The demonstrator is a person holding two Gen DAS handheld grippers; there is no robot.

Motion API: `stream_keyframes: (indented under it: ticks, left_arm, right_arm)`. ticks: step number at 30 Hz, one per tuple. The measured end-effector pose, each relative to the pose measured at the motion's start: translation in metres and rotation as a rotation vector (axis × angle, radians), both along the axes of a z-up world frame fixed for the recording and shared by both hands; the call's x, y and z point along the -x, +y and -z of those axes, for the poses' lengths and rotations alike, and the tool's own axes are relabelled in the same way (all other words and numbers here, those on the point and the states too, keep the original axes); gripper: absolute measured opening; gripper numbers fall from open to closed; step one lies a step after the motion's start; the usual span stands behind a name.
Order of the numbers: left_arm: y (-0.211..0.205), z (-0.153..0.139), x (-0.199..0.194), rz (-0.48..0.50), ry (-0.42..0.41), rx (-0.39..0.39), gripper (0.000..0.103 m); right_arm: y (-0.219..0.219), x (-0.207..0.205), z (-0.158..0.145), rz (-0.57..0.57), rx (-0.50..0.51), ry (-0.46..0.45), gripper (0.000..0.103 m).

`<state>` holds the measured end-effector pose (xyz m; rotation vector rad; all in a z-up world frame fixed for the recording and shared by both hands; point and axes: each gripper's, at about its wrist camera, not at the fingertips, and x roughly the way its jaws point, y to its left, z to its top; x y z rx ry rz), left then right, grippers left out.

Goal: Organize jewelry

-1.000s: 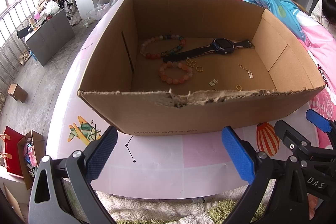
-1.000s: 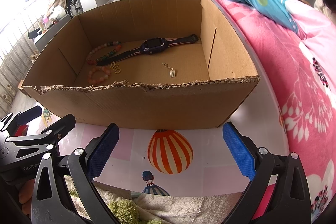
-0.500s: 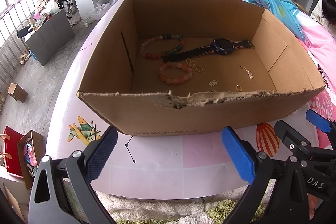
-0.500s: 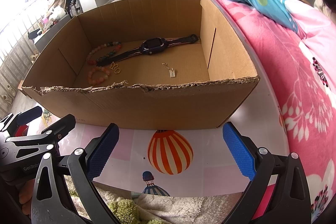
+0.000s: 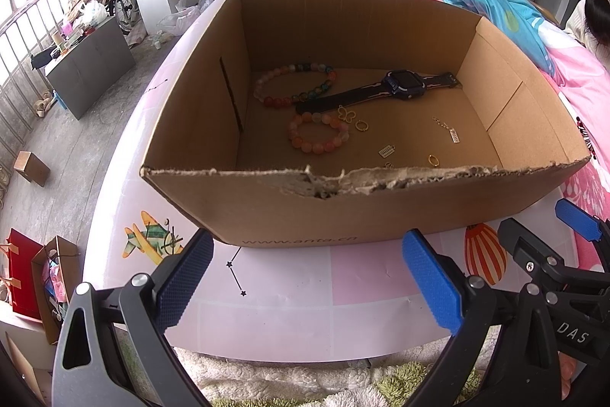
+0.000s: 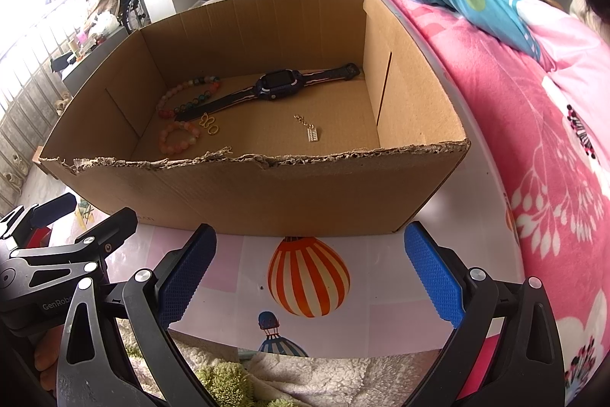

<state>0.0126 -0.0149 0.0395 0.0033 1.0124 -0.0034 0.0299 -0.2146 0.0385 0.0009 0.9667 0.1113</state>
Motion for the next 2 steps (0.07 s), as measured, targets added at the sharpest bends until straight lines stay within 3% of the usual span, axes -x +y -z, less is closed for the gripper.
stream_keyframes:
  ticks: [2]
  left_arm:
    - [0.0001,0.0,-0.0001,0.001,0.001,0.0,0.097]
  right_arm:
    - [0.0001,0.0002,0.0001,0.0,0.0,0.0,0.095]
